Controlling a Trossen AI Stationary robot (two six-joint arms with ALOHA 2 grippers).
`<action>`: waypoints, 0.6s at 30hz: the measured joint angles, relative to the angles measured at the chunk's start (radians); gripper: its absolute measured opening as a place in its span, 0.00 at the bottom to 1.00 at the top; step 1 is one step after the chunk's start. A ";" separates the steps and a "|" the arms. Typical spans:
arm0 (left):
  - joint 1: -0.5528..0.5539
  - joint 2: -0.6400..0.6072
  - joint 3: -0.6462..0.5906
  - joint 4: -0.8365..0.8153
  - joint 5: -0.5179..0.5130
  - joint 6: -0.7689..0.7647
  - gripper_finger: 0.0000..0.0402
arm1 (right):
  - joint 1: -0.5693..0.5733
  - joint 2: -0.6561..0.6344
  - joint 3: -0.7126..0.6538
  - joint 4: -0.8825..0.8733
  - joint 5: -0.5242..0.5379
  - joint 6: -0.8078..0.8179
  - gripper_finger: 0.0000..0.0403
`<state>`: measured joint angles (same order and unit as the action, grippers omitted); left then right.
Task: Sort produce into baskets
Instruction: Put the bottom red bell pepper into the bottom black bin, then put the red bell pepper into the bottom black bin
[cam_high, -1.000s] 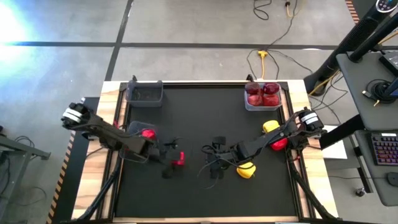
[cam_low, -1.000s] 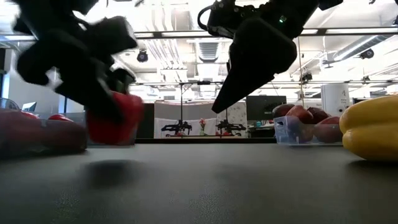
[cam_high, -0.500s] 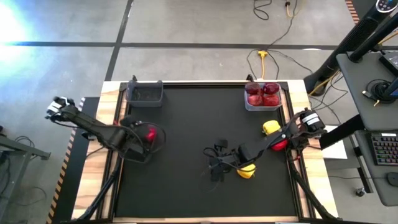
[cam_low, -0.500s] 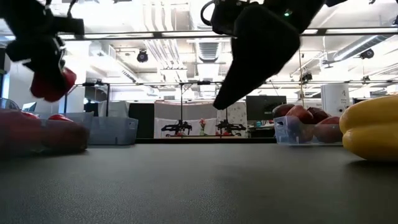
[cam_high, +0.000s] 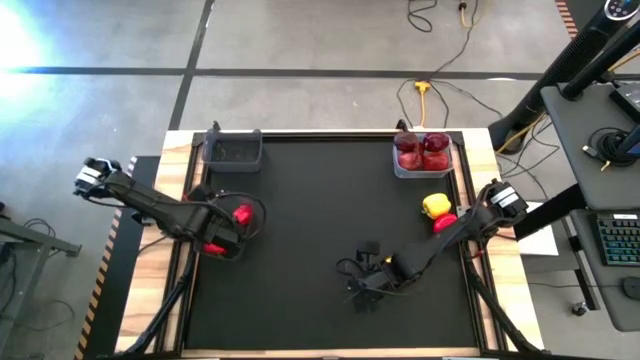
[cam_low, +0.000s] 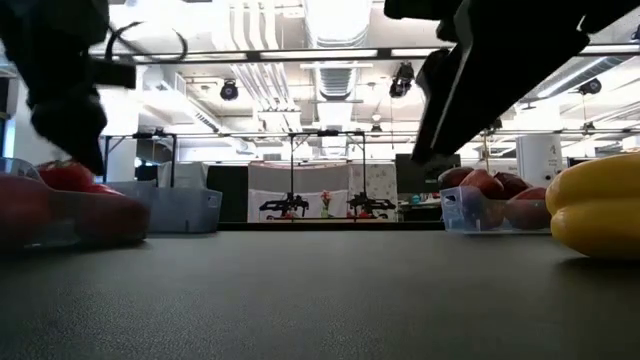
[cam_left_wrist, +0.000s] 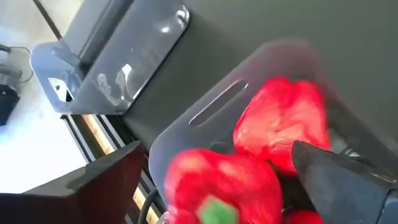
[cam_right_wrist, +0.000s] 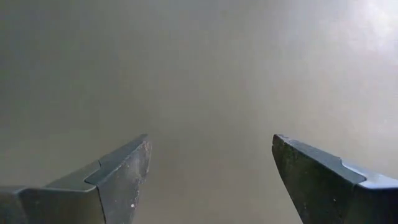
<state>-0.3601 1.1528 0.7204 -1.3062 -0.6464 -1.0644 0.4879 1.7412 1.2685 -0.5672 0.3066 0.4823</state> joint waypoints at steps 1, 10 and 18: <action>0.001 0.004 0.026 -0.015 0.000 -0.003 0.98 | 0.002 0.000 0.020 -0.048 0.000 0.012 0.81; -0.028 -0.003 0.300 0.056 -0.248 0.048 0.91 | 0.000 -0.015 0.110 -0.492 0.064 0.085 0.81; -0.036 0.048 0.253 1.067 -0.283 0.810 0.89 | -0.115 -0.163 0.017 -0.923 0.091 0.309 0.81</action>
<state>-0.3966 1.2007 0.9736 -0.2388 -0.9292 -0.2541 0.3726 1.5785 1.2853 -1.4899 0.3976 0.7909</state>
